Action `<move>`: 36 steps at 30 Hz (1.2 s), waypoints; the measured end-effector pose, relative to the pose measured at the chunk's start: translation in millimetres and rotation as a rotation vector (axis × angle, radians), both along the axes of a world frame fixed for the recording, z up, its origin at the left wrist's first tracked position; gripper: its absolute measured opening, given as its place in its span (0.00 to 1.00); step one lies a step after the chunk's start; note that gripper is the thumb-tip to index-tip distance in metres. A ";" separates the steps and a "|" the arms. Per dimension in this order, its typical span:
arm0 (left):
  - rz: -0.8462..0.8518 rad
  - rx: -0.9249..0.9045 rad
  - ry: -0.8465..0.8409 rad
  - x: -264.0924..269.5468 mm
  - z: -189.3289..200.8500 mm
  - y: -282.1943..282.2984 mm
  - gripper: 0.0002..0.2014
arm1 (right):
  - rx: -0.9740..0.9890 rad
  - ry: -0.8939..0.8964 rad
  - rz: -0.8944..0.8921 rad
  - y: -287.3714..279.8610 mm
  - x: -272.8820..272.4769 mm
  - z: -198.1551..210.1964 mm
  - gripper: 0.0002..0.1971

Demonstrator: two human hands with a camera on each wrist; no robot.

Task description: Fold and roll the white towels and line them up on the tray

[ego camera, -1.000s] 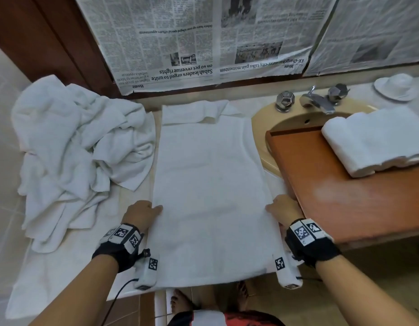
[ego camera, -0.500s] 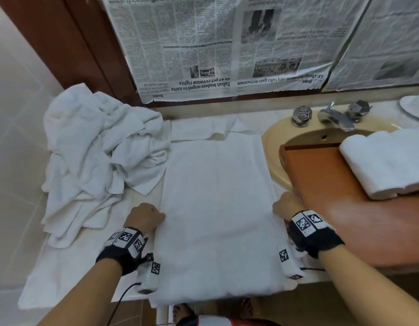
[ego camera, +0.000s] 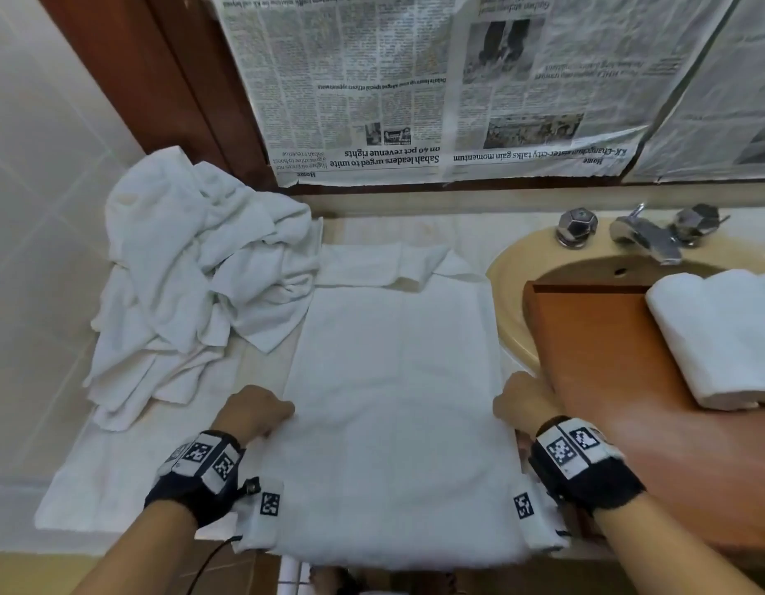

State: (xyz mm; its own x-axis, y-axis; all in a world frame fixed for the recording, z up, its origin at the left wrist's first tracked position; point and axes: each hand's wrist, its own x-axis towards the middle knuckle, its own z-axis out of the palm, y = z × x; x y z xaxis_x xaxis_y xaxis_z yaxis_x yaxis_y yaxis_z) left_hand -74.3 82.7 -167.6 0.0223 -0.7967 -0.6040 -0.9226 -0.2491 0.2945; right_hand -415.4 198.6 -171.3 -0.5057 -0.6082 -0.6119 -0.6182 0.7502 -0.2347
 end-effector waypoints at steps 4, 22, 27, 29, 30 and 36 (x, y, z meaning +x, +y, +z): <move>0.003 0.078 -0.007 5.2 0.3 7.7 0.16 | -0.076 -0.087 -0.052 -2.4 -5.2 1.4 0.07; 0.088 -0.130 0.059 -35.5 -14.9 -31.0 0.19 | -0.171 0.008 -0.081 -57.7 -15.0 2.2 0.20; -0.002 -0.439 0.117 -71.2 -17.0 -64.6 0.33 | -0.309 0.112 0.011 -86.4 -14.1 5.7 0.27; -0.172 -0.494 0.059 -80.5 -17.5 -77.6 0.32 | -0.331 0.209 0.088 -98.8 -13.3 7.5 0.29; -0.305 -0.512 -0.009 -84.7 -18.7 -84.3 0.31 | -0.307 0.285 0.154 -105.4 -13.3 7.9 0.30; -0.662 -0.484 -0.161 -109.6 -26.6 -121.7 0.30 | -0.132 0.540 0.442 -139.2 -21.2 -2.8 0.25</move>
State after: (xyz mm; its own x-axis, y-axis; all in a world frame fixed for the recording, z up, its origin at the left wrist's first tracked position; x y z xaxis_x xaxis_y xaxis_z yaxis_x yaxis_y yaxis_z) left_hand -183.8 -39.0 -194.3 -0.4846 -0.8463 -0.2211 -0.8740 0.4791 0.0815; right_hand -436.5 59.3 -174.1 -0.4063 -0.8782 -0.2524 -0.9137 0.3885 0.1190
